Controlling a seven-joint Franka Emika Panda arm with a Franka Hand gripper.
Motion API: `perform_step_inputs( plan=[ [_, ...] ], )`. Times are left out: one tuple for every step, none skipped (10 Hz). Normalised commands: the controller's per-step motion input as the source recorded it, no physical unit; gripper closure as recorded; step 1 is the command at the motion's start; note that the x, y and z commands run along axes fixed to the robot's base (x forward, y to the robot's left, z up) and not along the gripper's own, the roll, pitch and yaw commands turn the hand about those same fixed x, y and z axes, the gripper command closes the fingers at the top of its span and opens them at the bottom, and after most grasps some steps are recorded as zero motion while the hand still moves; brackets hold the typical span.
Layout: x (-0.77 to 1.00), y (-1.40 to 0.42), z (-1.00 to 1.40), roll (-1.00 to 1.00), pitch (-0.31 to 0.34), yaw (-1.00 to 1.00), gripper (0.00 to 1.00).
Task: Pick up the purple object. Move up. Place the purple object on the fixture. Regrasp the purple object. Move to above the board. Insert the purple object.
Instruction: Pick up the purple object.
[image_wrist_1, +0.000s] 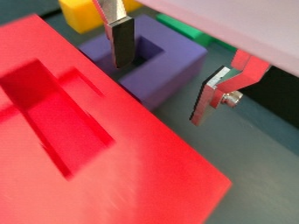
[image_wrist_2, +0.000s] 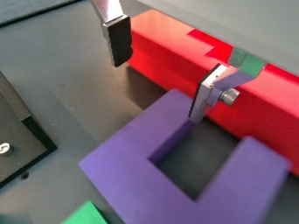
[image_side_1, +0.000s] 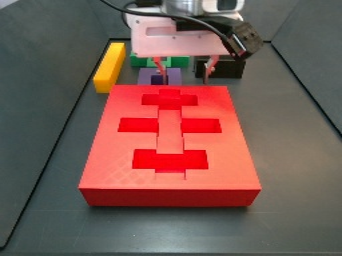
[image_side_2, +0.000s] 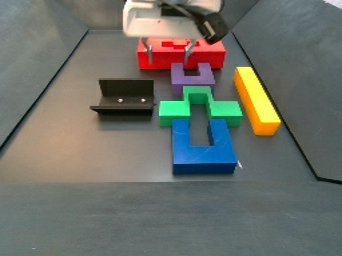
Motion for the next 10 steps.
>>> perform_step_inputs(
  plan=[
    [0.23,0.06,-0.25,0.17,0.06,-0.04,0.0],
    [-0.28,0.0,-0.08,0.14,0.023,-0.22,0.0],
    [-0.27,-0.05,0.06,0.16,0.0,-0.22,0.0],
    [-0.34,-0.16,0.22,0.23,0.0,-0.24,0.0],
    [-0.59,-0.17,0.33,0.28,-0.019,-0.23,0.0],
    [-0.6,-0.07,0.29,0.21,-0.036,-0.21,0.0],
    [-0.01,0.0,0.0,0.15,-0.024,-0.01,0.0],
    [0.42,0.12,-0.05,0.11,0.0,0.0,0.0],
    [0.48,0.16,-0.01,0.08,0.0,0.0,0.0],
    [0.43,0.11,-0.04,0.04,0.0,0.0,0.0]
  ],
)
